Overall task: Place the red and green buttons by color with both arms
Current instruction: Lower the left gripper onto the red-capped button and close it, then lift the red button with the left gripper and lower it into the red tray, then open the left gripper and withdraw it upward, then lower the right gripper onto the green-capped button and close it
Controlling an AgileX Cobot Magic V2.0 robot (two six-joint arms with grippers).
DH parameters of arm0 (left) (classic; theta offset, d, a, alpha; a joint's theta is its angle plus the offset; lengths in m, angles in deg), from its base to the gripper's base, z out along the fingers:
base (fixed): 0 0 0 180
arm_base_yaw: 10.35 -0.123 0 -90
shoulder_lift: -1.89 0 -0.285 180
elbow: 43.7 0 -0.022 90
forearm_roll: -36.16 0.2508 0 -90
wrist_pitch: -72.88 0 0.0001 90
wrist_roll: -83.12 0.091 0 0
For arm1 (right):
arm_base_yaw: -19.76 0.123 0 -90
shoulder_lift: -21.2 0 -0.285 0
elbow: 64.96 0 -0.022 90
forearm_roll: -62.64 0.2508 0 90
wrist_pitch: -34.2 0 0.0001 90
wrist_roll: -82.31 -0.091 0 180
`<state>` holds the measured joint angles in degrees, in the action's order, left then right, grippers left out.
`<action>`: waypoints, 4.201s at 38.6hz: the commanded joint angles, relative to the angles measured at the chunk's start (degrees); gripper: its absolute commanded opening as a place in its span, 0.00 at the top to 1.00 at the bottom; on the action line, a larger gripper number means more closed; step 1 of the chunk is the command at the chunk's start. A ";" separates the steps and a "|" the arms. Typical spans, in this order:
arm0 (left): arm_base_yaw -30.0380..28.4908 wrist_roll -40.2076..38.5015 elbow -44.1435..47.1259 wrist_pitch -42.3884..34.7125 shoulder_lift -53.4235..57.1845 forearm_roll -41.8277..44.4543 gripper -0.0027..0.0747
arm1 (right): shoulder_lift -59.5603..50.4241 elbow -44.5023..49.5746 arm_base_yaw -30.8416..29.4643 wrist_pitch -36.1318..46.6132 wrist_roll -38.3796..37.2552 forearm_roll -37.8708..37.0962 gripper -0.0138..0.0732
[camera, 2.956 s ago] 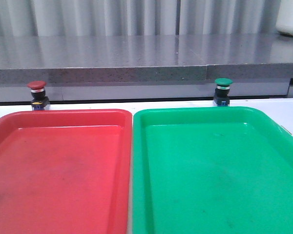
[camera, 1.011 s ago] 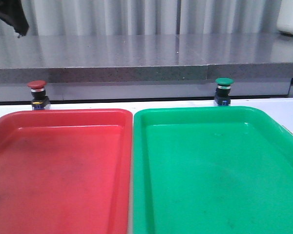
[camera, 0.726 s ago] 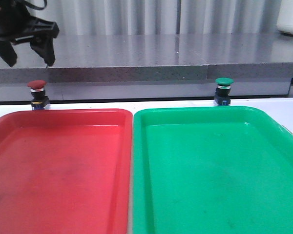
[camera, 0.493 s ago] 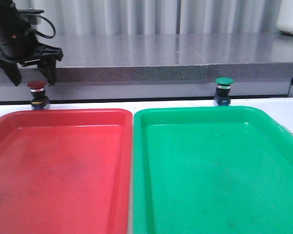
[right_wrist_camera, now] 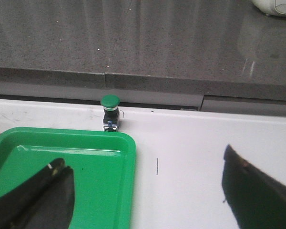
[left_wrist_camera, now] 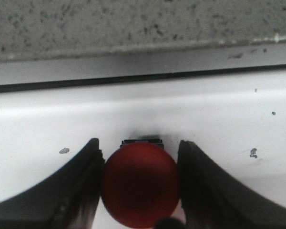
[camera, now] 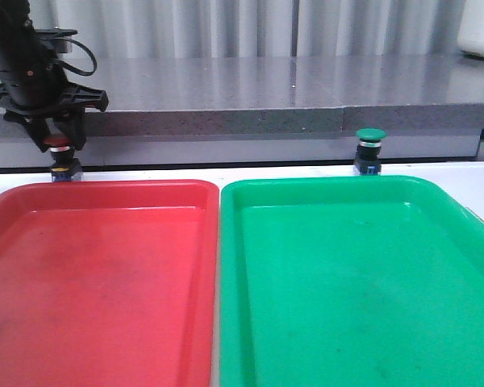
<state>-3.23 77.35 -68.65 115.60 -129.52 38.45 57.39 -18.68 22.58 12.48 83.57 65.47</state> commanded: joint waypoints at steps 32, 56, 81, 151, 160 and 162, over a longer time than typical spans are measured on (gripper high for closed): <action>15.39 -2.57 37.44 -9.59 37.11 0.17 0.81 | 0.46 -2.06 -0.41 4.25 -0.03 -0.29 0.11; 19.65 -4.34 50.15 -17.17 37.37 0.05 0.46 | 0.46 -2.06 -0.41 4.25 -0.03 -0.29 0.11; 10.24 -3.73 48.48 -13.17 58.67 0.90 0.71 | 0.46 -2.06 -0.41 4.25 -0.03 -0.29 0.11; 0.16 -3.73 80.06 -20.67 119.06 -2.68 0.99 | 38.93 -17.02 0.03 12.32 -0.03 -0.29 0.11; 0.16 -3.73 80.06 -20.67 119.06 -2.68 0.99 | 57.37 -34.24 6.53 5.09 -0.09 3.69 0.11; 0.16 -3.73 80.06 -20.67 119.06 -2.68 0.99 | 60.65 -38.08 8.08 3.67 -0.22 3.69 0.11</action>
<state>-2.82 73.84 12.80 99.60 -9.80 36.16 115.67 -49.79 28.32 15.61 83.45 68.34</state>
